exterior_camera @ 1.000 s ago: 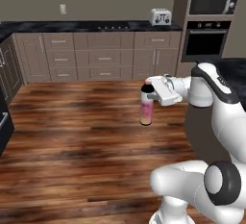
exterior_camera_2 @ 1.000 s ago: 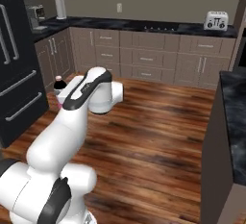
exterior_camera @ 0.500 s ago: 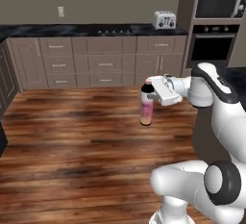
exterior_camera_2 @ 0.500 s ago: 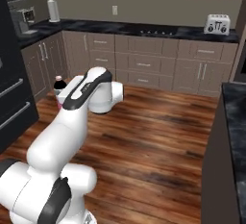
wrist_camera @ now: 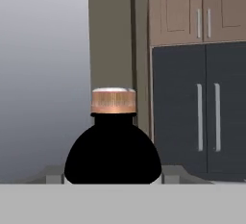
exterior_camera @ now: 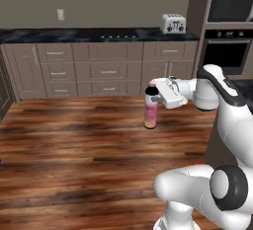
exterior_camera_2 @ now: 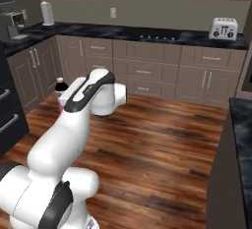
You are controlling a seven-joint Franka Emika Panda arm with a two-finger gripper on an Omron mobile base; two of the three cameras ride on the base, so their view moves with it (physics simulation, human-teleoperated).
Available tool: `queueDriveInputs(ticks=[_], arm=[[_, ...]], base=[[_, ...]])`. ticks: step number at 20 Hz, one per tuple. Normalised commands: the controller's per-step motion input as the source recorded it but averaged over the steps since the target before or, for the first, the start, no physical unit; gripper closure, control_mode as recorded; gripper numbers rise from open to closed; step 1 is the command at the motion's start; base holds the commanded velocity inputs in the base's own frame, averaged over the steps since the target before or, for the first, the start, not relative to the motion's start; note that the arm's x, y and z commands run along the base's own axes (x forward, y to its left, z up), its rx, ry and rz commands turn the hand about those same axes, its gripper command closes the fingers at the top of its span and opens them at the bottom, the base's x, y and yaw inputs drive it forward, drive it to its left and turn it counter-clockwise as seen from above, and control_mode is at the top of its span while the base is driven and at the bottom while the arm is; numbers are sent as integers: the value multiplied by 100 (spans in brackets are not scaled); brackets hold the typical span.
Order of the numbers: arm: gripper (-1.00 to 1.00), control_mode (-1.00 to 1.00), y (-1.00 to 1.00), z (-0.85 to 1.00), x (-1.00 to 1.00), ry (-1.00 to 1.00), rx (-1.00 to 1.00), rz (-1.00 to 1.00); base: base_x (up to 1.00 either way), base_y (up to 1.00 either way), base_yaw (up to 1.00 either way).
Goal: Place the large bottle from the dining counter next to the other large bottle outside the sink, and place the small bottle from the dining counter next to the other small bottle inside the sink.
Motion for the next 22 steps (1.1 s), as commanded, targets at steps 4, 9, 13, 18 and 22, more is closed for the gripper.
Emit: queueDriveInputs(ticks=[4, 9, 13, 18, 22], arm=[[100, 100, 0, 0, 0, 0, 0, 0], [100, 100, 0, 0, 0, 0, 0, 0], [100, 100, 0, 0, 0, 0, 0, 0], [100, 100, 0, 0, 0, 0, 0, 0], [100, 100, 0, 0, 0, 0, 0, 0]], base=[[67, 10, 0], [67, 10, 0], [67, 11, 0], [68, 10, 0], [68, 8, 0]])
